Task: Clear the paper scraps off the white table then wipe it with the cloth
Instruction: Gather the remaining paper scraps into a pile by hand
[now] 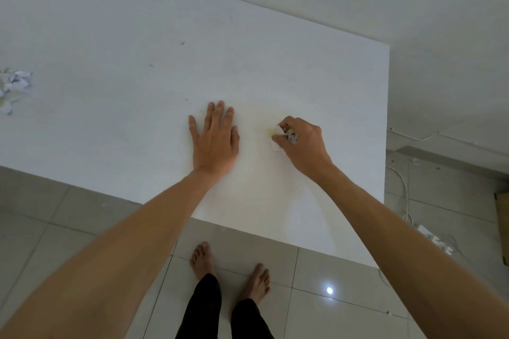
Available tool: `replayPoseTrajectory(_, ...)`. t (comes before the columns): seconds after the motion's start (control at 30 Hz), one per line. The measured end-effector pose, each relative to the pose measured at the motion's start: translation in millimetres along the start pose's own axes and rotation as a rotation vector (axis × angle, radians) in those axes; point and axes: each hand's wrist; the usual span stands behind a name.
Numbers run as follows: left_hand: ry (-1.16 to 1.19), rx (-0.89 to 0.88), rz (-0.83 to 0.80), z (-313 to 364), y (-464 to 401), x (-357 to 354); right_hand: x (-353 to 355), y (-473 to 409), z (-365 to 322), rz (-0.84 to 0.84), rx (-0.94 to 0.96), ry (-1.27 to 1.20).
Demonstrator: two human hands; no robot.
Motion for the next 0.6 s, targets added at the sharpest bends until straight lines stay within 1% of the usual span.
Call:
replayPoseTrajectory(0.07,-0.001,-0.003,-0.002,-0.2,0.1,0.8,-2.1,-10.7,-4.1,-0.022,0.015,0.02)
replayPoseTrajectory(0.2,-0.011,-0.001,0.002,-0.6,0.0,0.8,-6.5,-19.2,-3.7,-0.132,0.051,0.064)
replayPoseTrajectory(0.6,0.003,0.002,0.008,1.8,-0.8,2.6,11.0,-13.6,0.0,-0.241,0.34,0.093)
Point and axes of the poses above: each hand's wrist, its own y-axis away from the middle knuckle, its own x-axis out of the back of the hand, z = x × y, and after that the axes turned 4 degrees about z, right-handed
